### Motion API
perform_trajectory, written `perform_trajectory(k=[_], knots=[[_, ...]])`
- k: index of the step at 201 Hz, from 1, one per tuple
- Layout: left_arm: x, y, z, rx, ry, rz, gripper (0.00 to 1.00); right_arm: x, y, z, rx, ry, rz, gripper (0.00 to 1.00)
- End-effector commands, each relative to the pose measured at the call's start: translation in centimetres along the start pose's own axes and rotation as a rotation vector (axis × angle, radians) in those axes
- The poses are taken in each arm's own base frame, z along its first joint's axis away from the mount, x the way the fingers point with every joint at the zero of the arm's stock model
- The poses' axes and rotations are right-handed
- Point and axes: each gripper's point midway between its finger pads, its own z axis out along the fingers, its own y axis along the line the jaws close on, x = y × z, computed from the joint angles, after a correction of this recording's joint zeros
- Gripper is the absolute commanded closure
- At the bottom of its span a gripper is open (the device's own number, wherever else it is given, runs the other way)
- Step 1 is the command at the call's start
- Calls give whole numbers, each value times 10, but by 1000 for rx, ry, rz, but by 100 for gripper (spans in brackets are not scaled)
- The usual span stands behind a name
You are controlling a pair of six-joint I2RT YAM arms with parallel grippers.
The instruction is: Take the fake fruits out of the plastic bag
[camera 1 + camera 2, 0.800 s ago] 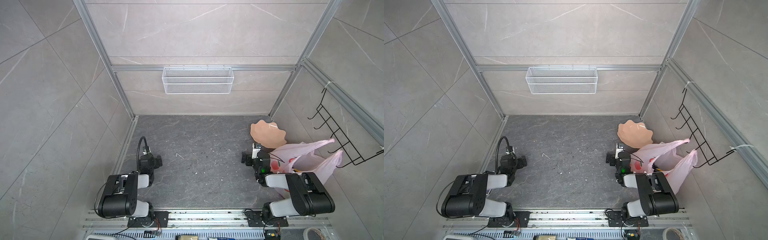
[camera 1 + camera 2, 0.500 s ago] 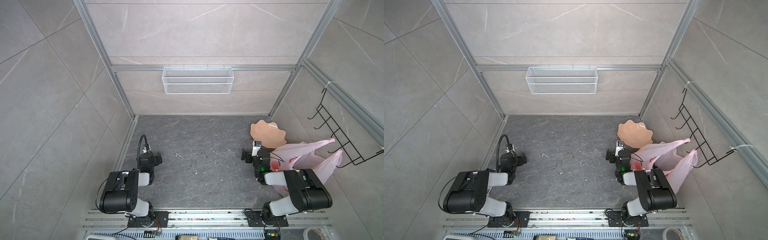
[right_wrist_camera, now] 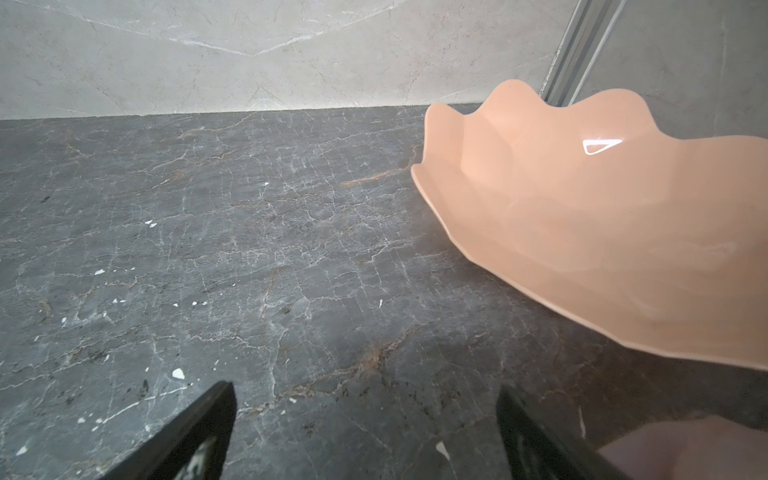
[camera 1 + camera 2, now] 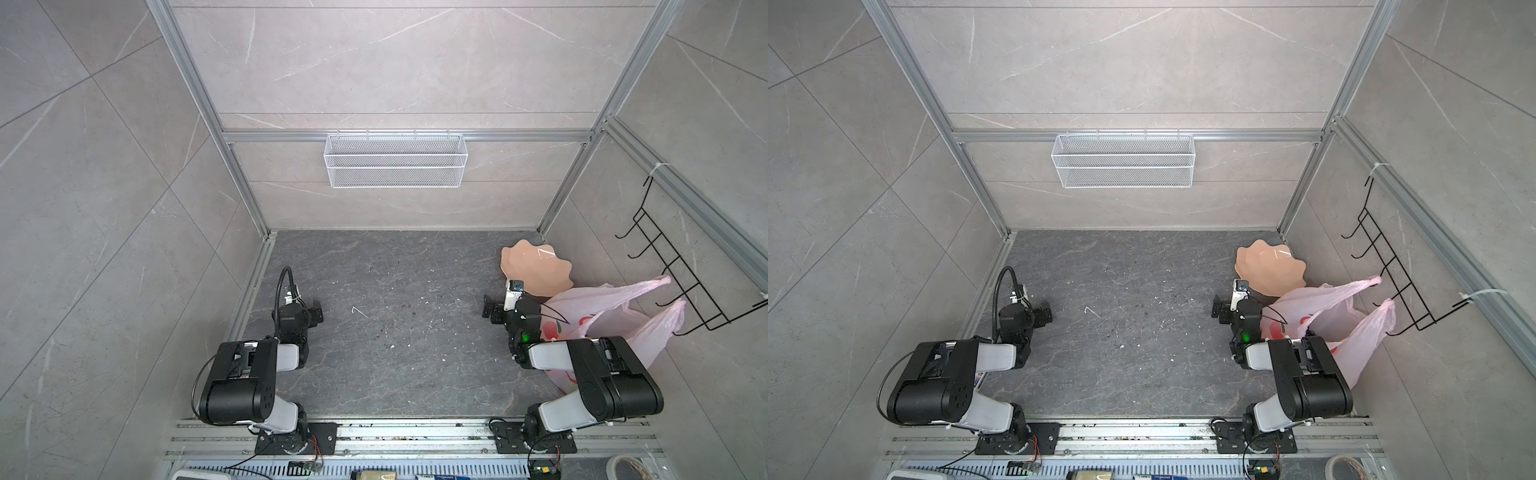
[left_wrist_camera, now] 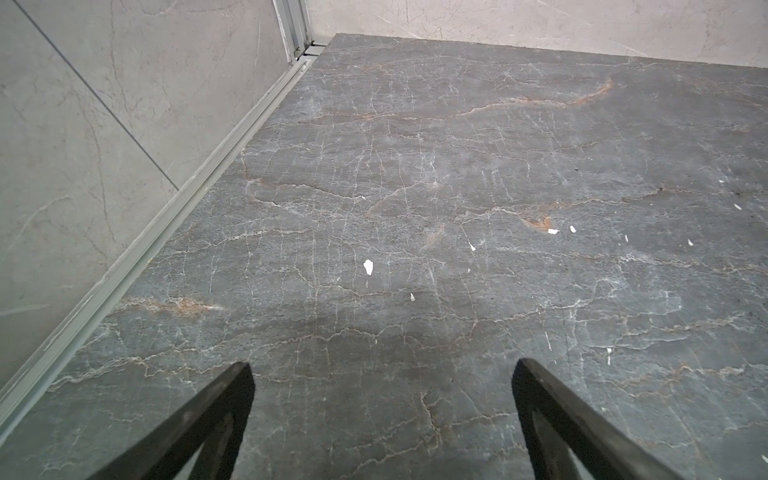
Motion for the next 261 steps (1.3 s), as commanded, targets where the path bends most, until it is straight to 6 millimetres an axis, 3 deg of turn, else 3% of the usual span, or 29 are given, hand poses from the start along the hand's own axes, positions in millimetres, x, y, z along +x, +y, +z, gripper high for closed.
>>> perform_trajectory(k=[1, 194, 215, 261], knots=[[-24, -1, 2, -5, -76, 8, 0, -15, 1, 3, -7, -47, -14, 0], [-24, -1, 2, -8, -79, 10, 0, -15, 3, 2, -20, -51, -19, 0], [-30, -5, -4, 11, -82, 26, 0, -24, 17, -7, -88, -72, -61, 0], [-79, -19, -41, -26, -147, 75, 0, -58, 39, -42, -88, -170, -160, 0]])
